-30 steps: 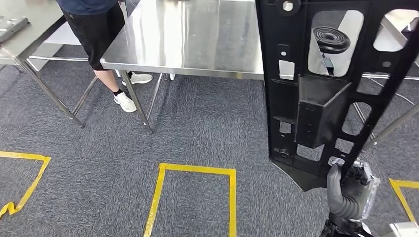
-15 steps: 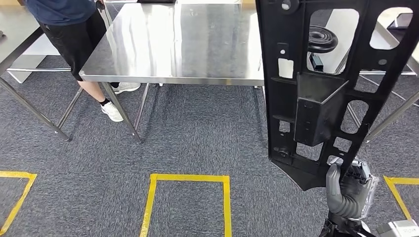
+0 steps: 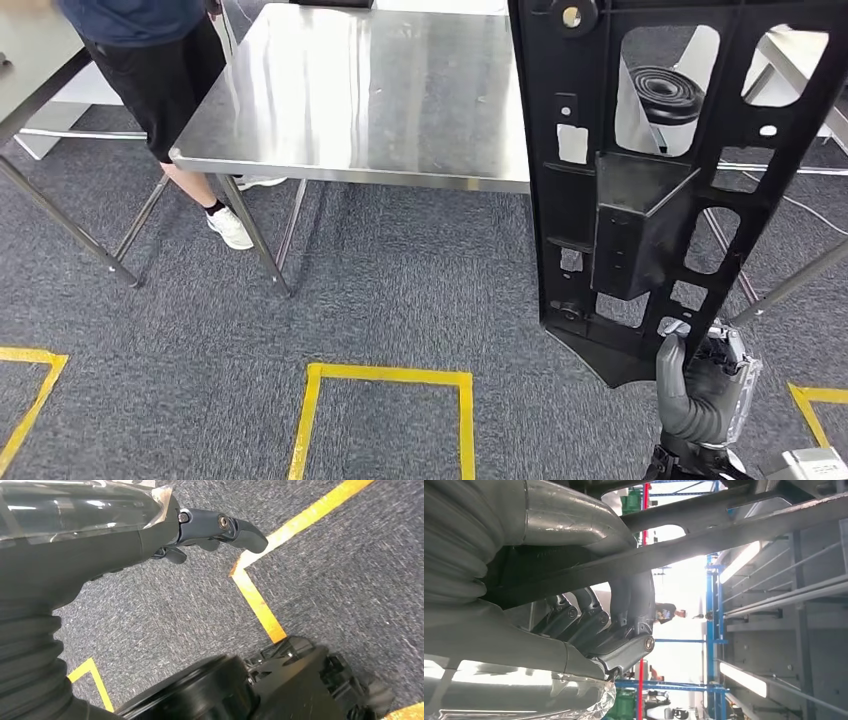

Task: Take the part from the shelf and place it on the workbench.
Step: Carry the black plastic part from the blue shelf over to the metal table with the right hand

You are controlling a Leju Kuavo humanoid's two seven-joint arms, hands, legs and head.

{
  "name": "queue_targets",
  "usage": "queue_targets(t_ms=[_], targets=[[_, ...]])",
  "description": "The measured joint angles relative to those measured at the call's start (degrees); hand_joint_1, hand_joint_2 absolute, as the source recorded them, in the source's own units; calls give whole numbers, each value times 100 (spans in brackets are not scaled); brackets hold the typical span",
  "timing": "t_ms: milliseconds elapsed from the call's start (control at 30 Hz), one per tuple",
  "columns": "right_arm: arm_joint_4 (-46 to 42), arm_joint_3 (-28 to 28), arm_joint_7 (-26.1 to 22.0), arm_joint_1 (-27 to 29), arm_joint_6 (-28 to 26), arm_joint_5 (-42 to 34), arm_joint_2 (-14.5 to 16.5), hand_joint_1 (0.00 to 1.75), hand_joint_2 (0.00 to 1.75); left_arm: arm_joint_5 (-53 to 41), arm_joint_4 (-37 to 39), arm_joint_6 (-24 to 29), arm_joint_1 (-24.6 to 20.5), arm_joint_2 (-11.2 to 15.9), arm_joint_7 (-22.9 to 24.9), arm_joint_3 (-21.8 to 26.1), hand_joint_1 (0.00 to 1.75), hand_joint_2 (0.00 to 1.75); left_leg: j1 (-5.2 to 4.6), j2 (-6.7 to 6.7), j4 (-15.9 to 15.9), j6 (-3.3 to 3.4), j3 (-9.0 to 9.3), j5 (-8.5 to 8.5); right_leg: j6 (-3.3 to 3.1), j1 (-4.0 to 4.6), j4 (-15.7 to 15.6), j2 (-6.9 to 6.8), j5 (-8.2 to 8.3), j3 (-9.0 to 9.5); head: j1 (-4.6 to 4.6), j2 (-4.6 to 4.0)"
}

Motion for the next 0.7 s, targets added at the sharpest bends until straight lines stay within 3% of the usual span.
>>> queue_targets(t_ms=[67,100,167,233,300,367,400,433,500,567,667,700], targets=[[-1,0,-1,5,1,1,1,175,175,0,2,2,18,1,0,0,0,175,-14,10,-6,-66,70,-97,-129,30,-195,-10,173,94,-18,0],[-3,0,-1,2,1,1,2,175,175,0,2,3,19,1,1,0,0,175,-18,16,12,-97,93,-107,-204,38,-212,-3,133,130,-23,0],[-8,-3,0,-8,2,0,1,175,175,8,2,6,10,6,1,0,0,175,-14,27,303,-153,-21,-9,-291,-6,-258,15,89,242,-31,0],[-8,-6,1,-18,5,0,2,175,175,31,1,9,-34,10,-4,2,0,175,-2,33,937,-220,-410,28,-360,-50,-317,11,17,375,-41,0],[-6,-5,1,-23,10,1,5,175,175,52,-1,18,-103,10,-8,4,0,175,18,35,1512,-283,-851,-255,-387,-64,-343,1,-83,504,-46,0],[-2,-4,1,-24,15,2,6,175,175,57,-2,25,-154,13,-8,5,0,175,39,40,1662,-319,-1098,-513,-375,-81,-346,9,-201,651,-46,0],[-1,-3,1,-25,18,2,6,175,175,58,-2,26,-165,15,-8,6,0,175,50,42,1531,-327,-1120,-463,-363,-90,-346,18,-261,735,-46,0],[0,-3,1,-26,21,1,6,175,175,58,-2,23,-165,18,-5,6,0,175,62,45,1275,-331,-1086,-269,-345,-100,-347,27,-323,821,-46,0],[3,0,2,-33,25,0,6,175,175,60,2,22,-148,23,-2,9,0,175,80,50,631,-316,-994,297,-287,-101,-345,43,-439,940,-52,0],[10,2,2,-44,28,1,6,175,175,61,4,16,-144,25,-1,13,0,175,60,55,280,-230,-968,550,-194,-80,-352,52,-510,1008,-60,0],[18,9,3,-58,31,3,4,175,175,57,4,13,-138,16,4,14,0,175,41,47,153,-55,-790,548,-47,-61,-280,52,-504,1099,-57,0],[20,11,2,-72,31,3,2,175,175,55,5,13,-129,16,7,14,0,175,42,46,116,-14,-689,540,-26,-57,-121,45,-506,1026,-50,0]])
